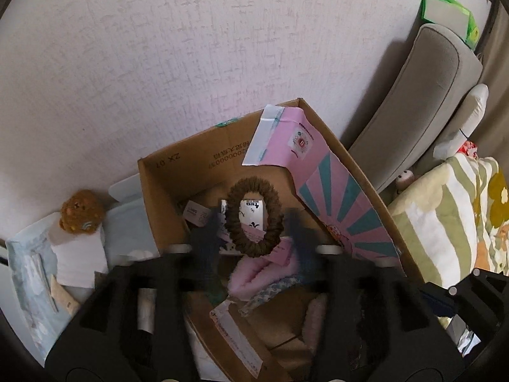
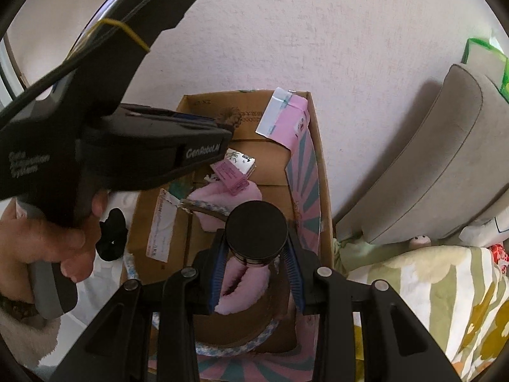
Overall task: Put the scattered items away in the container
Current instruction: 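Open both grippers to drop the hair tie and jar into the box, then move both tools back over the bed toward the remaining items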
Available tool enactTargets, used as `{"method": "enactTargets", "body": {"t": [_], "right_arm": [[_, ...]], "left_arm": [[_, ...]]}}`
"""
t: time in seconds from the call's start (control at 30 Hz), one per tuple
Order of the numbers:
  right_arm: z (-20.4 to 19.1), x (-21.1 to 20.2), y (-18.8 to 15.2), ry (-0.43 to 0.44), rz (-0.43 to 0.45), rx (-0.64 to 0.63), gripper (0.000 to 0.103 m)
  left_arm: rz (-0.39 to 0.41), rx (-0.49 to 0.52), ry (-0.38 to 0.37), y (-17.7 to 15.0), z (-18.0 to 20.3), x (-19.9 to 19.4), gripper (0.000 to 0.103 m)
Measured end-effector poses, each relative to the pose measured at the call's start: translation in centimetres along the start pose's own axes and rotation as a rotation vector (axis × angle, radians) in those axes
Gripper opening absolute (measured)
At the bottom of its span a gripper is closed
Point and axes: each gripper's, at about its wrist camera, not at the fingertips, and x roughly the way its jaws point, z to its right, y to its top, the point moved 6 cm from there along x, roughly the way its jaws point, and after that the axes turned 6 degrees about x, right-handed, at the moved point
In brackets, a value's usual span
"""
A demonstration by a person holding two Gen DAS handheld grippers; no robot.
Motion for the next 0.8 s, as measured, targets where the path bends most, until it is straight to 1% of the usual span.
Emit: {"method": "enactTargets", "body": {"t": [0.03, 0.07, 0.1, 0.23, 0.37, 0.57, 0.67, 0.8], "right_arm": [[0.1, 0.2, 0.0, 0.006, -0.008, 0.007, 0.036], [0.2, 0.3, 0.0, 0.010, -0.011, 0.013, 0.040], [0.2, 0.4, 0.0, 0.011, -0.009, 0.014, 0.044], [0.1, 0.4, 0.0, 0.003, -0.007, -0.006, 0.044], [-0.4, -0.1, 0.1, -0.012, -0.001, -0.030, 0.044], [-1.8, -1.8, 0.4, -0.021, 0.029, -0.048, 0.044], [-2.8, -2.5, 0.5, -0.025, 0.041, -0.056, 0.044], [-4.5, -3.3, 0.8, -0.028, 0.061, -0.066, 0.044]], "left_arm": [[0.009, -0.005, 0.006, 0.0, -0.1, -0.2, 0.074], [0.021, -0.008, 0.008, 0.0, -0.1, -0.4, 0.078], [0.026, -0.009, 0.006, 0.1, -0.1, -0.6, 0.078], [0.012, -0.014, 0.024, 0.1, -0.5, -0.8, 0.079], [0.020, -0.027, 0.028, 0.1, -1.1, -1.7, 0.079], [0.052, -0.034, 0.047, -0.2, -2.8, -4.5, 0.080], [0.071, -0.041, 0.067, -0.6, -4.2, -6.1, 0.081], [0.090, -0.074, 0.086, -1.7, -7.1, -8.3, 0.088]]}}
